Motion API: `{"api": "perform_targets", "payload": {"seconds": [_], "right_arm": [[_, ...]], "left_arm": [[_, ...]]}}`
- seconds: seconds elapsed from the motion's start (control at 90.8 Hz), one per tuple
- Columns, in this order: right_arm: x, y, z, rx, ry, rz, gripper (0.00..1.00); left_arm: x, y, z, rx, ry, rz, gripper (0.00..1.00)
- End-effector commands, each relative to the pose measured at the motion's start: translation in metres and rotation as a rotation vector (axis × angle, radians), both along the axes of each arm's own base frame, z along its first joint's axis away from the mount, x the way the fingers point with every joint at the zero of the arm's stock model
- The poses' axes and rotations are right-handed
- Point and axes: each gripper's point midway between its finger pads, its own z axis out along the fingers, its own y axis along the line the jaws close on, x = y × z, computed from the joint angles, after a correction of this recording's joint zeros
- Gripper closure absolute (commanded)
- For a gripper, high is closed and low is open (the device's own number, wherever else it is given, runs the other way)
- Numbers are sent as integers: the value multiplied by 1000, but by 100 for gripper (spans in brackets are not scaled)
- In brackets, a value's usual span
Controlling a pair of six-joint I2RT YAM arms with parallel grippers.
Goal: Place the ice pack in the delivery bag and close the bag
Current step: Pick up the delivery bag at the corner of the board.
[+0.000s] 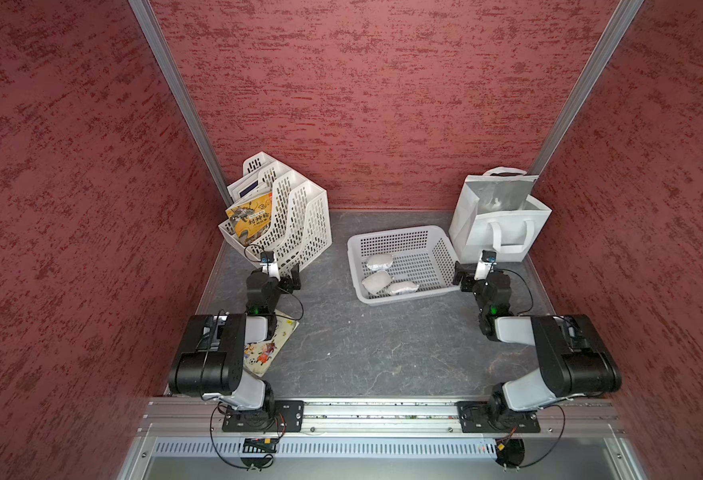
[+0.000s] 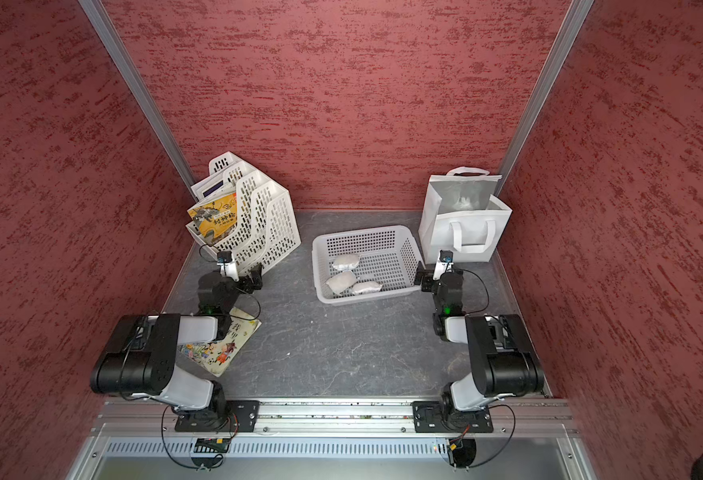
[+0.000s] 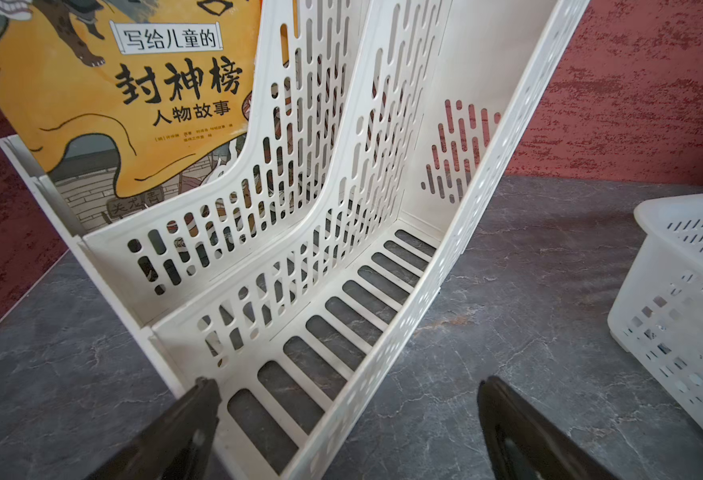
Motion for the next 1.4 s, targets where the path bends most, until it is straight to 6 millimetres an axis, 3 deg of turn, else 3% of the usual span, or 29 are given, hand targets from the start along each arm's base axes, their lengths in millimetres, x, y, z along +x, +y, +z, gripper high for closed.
{"api": "perform_targets", "payload": {"seconds": [0.0,0.485,0.529,0.551,0.661,0.804,0.914,0.981,1.091,1.201,1.256,1.333,1.388], "right_arm": [[-3,-1,-7,-14,16,-4,1],[-5,5,-3,-17,22,33,1],[-7,10,18,-23,2,64,1],[-11,11,17,-16,49,66,1],[-27,9,66,17,90,50,1],[-61,16,128,102,-32,79,1],[-78,-6,149,298,-51,-85,1],[-73,8,166,357,-67,5,1],[-57,51,197,388,-56,263,1],[-34,64,225,364,70,332,1],[-17,56,220,340,186,272,1],[-1,39,235,270,240,187,1],[12,29,228,222,297,135,1]], "left_arm": [[1,1,1,-3,-6,0,0],[0,1,4,1,-5,6,0],[-1,-1,13,14,6,8,0],[-1,-2,16,19,28,4,0],[-13,-14,67,1,67,-30,0],[-33,-26,126,-211,59,-31,0],[-40,-45,157,-471,24,-98,0],[-37,-56,169,-637,27,-137,0],[-28,-81,180,-864,66,-198,0],[-23,-125,182,-880,150,-285,0],[-22,-148,182,-860,201,-331,0],[-25,-178,180,-819,256,-384,0],[-27,-194,176,-779,284,-399,0]]}}
